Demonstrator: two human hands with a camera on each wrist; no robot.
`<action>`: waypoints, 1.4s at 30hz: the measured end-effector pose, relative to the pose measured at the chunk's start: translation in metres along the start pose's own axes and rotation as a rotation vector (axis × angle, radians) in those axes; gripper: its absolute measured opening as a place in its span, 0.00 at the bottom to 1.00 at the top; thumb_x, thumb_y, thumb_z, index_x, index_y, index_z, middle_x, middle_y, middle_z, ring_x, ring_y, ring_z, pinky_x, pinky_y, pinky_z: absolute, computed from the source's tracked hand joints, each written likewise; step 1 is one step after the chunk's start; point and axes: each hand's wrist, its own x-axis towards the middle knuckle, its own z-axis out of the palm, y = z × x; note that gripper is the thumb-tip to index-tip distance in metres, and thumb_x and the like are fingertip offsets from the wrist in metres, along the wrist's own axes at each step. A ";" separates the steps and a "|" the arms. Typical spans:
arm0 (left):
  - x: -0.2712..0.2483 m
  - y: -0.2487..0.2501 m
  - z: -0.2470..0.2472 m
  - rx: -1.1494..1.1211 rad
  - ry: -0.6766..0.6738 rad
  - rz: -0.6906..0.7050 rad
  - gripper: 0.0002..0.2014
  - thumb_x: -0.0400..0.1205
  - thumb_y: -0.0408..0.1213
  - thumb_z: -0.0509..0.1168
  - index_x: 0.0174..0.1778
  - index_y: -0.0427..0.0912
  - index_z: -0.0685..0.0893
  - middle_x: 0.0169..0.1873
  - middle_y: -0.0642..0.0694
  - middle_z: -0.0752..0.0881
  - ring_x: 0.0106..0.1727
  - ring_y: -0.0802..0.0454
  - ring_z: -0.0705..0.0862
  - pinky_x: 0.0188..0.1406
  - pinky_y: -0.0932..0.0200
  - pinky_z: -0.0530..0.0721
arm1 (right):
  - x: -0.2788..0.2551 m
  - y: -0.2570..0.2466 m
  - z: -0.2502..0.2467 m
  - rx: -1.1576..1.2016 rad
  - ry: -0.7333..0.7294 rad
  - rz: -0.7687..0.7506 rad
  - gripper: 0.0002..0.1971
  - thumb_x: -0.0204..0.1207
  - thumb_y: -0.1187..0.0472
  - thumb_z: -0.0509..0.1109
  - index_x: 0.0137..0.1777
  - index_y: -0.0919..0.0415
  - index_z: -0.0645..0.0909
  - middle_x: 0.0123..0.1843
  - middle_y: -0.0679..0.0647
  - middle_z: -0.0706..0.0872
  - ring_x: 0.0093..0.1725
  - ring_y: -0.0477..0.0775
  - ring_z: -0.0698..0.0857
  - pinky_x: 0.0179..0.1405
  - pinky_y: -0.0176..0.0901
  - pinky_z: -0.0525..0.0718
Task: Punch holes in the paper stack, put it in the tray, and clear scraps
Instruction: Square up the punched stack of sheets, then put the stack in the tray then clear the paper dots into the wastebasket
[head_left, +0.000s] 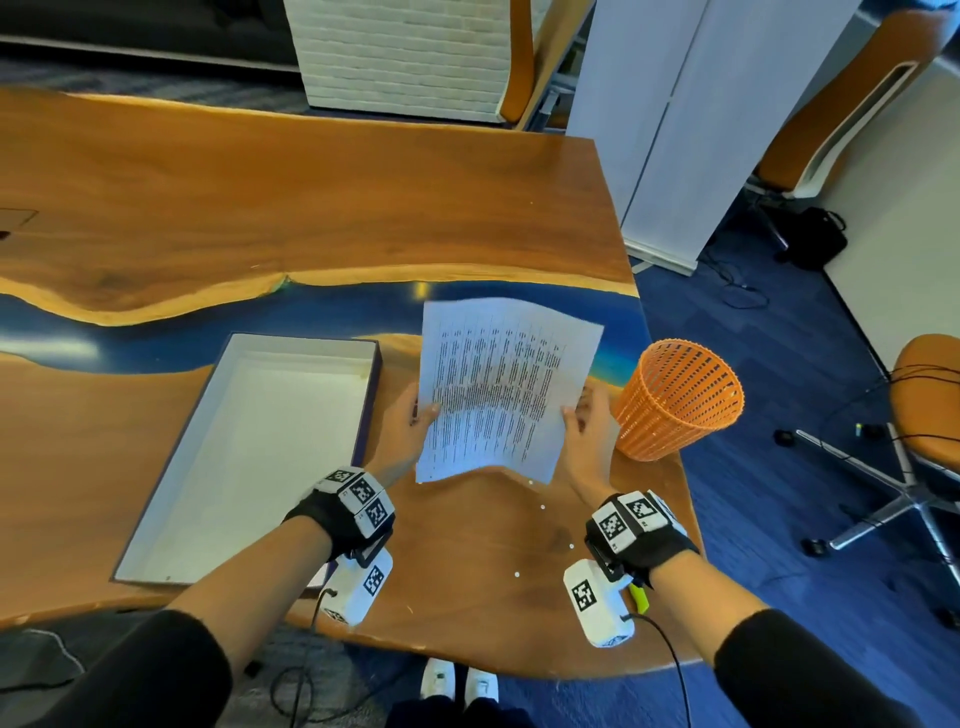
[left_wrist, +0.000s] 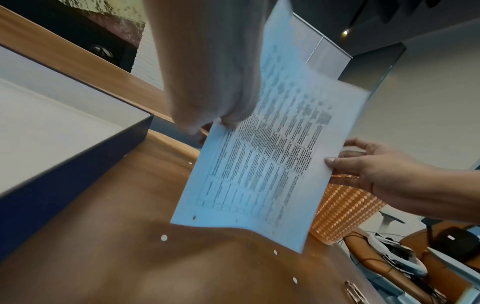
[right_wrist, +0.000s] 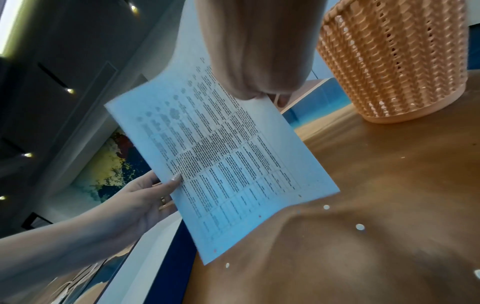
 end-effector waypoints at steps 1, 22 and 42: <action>0.000 0.006 -0.002 -0.024 0.046 0.002 0.14 0.85 0.29 0.61 0.66 0.39 0.72 0.55 0.52 0.83 0.50 0.69 0.86 0.48 0.70 0.86 | 0.001 -0.005 0.003 0.029 0.012 0.014 0.15 0.77 0.74 0.63 0.61 0.61 0.71 0.42 0.43 0.83 0.43 0.46 0.85 0.46 0.40 0.84; -0.022 -0.030 -0.216 0.716 0.460 -0.413 0.17 0.85 0.38 0.58 0.46 0.29 0.87 0.52 0.32 0.82 0.52 0.34 0.82 0.52 0.45 0.78 | -0.038 -0.063 0.197 -0.129 -0.875 0.077 0.19 0.76 0.69 0.68 0.67 0.71 0.77 0.68 0.66 0.80 0.67 0.64 0.79 0.69 0.52 0.77; -0.037 -0.039 -0.200 0.849 0.357 -0.542 0.17 0.83 0.40 0.62 0.67 0.40 0.81 0.74 0.41 0.69 0.75 0.39 0.65 0.72 0.41 0.65 | -0.056 -0.044 0.218 -0.183 -0.918 -0.141 0.17 0.78 0.72 0.62 0.66 0.69 0.77 0.69 0.68 0.76 0.69 0.65 0.75 0.71 0.54 0.72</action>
